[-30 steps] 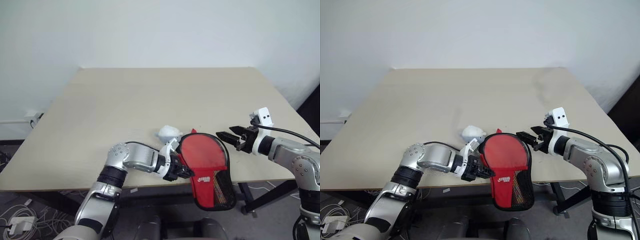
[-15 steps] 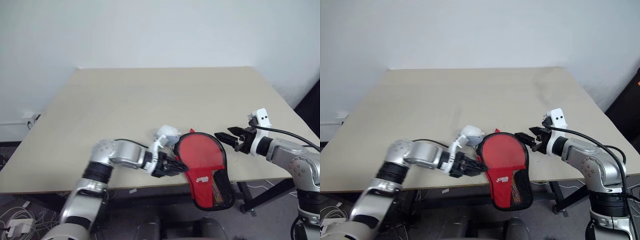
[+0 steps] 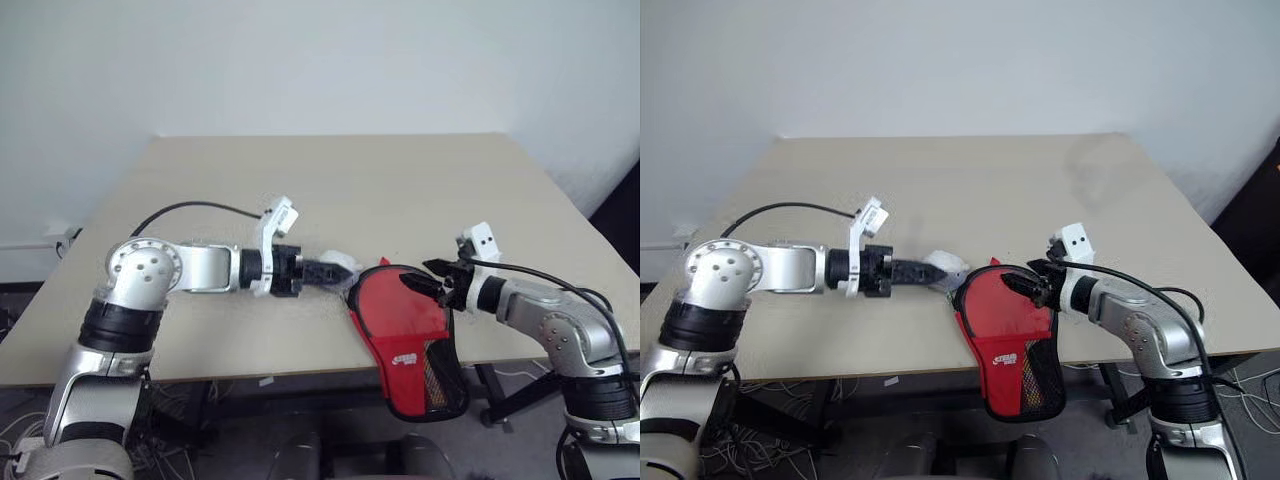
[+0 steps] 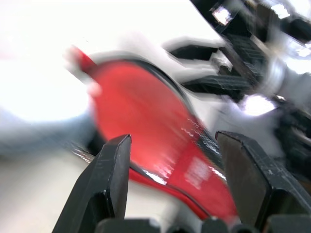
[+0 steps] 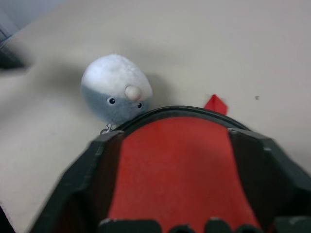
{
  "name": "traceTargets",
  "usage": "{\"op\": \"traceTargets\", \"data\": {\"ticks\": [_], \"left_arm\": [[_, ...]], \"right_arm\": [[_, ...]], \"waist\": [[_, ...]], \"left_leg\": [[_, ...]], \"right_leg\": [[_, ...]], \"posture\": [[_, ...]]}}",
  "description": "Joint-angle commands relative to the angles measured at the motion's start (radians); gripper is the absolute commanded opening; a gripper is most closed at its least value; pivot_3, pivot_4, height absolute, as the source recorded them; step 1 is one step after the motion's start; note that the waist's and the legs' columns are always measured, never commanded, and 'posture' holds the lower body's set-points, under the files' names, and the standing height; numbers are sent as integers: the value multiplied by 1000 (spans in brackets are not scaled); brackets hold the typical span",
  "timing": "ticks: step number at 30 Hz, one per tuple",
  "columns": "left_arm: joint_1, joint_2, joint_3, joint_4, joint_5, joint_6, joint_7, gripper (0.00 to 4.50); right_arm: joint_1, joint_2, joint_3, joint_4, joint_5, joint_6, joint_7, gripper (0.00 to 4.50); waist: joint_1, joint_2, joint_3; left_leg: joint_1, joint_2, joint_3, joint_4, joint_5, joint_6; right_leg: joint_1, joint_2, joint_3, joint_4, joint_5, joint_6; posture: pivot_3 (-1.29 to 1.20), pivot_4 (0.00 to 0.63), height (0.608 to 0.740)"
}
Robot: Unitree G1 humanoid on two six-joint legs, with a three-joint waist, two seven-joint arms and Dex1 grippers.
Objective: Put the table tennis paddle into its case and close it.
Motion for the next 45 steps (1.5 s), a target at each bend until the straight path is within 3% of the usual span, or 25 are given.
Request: {"op": "traceTargets", "data": {"ticks": [1,5,13,16,19,20,35,44,45], "left_arm": [[-91,-25,-78,109,273,-194,-168,2936],[-196,-95,-128,359,486,-335,-305,2936],[-247,-202,-143,602,720,-465,-510,2936],[-256,-228,-119,637,744,-442,-569,3470],[-240,-229,-142,630,784,-432,-652,4418],[-237,-229,-145,626,789,-415,-681,4491],[-199,-289,-204,717,1057,-527,-708,4491],[-226,-371,-130,804,1097,-565,-657,4491],[-232,-381,-122,816,1106,-580,-638,4322]], "right_arm": [[-30,14,15,-9,-27,-41,9,2383],[-34,51,44,32,-58,-56,1,1049],[-24,106,92,82,-147,-115,-26,1049],[-19,124,89,85,-158,-114,-35,1015],[-7,136,84,79,-164,-104,-43,1015],[-5,138,83,78,-166,-99,-44,1015],[19,122,154,83,-231,-85,-37,1015],[11,132,156,101,-257,-85,-38,1015],[10,134,153,100,-258,-86,-40,1015]], "waist": [[-4,0,0],[-12,0,0],[-22,-1,0],[-22,-1,0],[-23,-1,0],[-23,-1,0],[-21,-2,0],[-12,-4,-2],[-9,-4,-2]], "left_leg": [[0,0,1,-1,0,0],[-2,1,4,-2,1,-1],[-3,2,8,-4,1,0],[-3,2,8,-3,1,0],[-3,2,8,-3,1,0],[-3,2,8,-3,1,0],[-3,2,7,-1,2,5],[-3,3,4,2,1,8],[-3,3,3,3,1,8]], "right_leg": [[-1,0,1,0,0,0],[-6,1,4,0,0,0],[-10,3,9,1,0,0],[-11,3,9,1,0,0],[-11,3,9,2,0,0],[-11,3,9,2,0,0],[-11,3,10,3,0,0],[-9,2,10,4,0,0],[-9,2,10,4,0,0]], "posture": [[0,0,724],[0,0,724],[0,0,724],[0,0,724],[0,0,724],[0,0,724],[0,0,724],[0,0,724],[0,0,724]]}}
